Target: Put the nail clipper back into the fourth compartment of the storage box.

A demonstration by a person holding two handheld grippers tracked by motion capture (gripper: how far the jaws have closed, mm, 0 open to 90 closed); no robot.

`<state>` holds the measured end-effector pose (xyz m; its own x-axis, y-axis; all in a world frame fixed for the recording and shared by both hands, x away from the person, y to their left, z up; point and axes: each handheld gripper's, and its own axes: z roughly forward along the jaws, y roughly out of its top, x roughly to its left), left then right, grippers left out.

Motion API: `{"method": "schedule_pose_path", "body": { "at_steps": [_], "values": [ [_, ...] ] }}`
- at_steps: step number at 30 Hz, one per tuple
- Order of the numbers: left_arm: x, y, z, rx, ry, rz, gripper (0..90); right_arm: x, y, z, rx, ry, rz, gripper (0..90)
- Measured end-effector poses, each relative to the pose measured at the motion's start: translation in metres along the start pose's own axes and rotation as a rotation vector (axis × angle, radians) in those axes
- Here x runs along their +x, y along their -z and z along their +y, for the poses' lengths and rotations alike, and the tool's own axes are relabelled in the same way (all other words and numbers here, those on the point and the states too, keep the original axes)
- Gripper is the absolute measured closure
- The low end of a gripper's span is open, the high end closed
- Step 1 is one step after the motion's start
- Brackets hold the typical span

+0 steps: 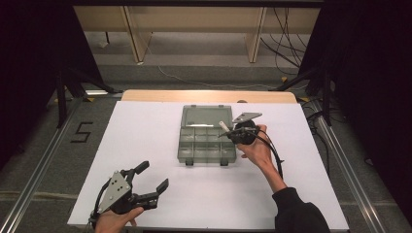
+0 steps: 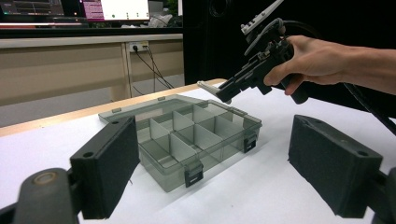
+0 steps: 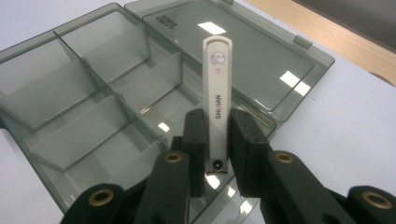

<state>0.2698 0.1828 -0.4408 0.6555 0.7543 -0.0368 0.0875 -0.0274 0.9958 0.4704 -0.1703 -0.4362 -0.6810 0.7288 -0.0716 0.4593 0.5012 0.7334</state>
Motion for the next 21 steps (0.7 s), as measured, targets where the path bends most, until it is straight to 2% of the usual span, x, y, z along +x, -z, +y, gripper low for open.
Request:
{"method": "schedule_pose_path", "body": {
  "at_steps": [3,8,14,15,16,19,20,21],
  "values": [
    [-0.001,0.0,0.0,0.002,0.0,-0.002,15.6,0.001,-0.004,0.0,0.0,0.01,0.002,77.5],
    [0.0,0.0,0.0,-0.001,-0.003,-0.003,15.6,0.0,-0.008,-0.002,0.018,-0.012,0.003,77.4],
    [0.0,0.0,0.0,-0.001,-0.002,-0.005,15.6,-0.002,-0.012,-0.005,0.001,-0.025,-0.005,77.4],
    [-0.001,0.0,0.0,-0.003,-0.001,-0.005,15.6,-0.002,-0.014,-0.005,0.008,-0.024,-0.008,77.4],
    [-0.001,0.0,0.0,-0.004,-0.002,-0.005,15.6,-0.002,-0.012,-0.005,0.043,-0.041,0.011,77.4],
    [0.0,0.0,0.0,-0.009,-0.007,-0.008,15.6,-0.002,-0.015,-0.006,0.02,-0.039,0.003,77.1],
    [0.0,-0.001,0.0,-0.017,-0.007,-0.015,15.6,-0.003,-0.016,-0.007,0.017,-0.025,0.005,77.1],
    [0.0,-0.001,0.0,-0.013,-0.007,-0.011,15.6,-0.004,-0.013,-0.006,0.026,-0.026,0.003,72.6]
  ]
}}
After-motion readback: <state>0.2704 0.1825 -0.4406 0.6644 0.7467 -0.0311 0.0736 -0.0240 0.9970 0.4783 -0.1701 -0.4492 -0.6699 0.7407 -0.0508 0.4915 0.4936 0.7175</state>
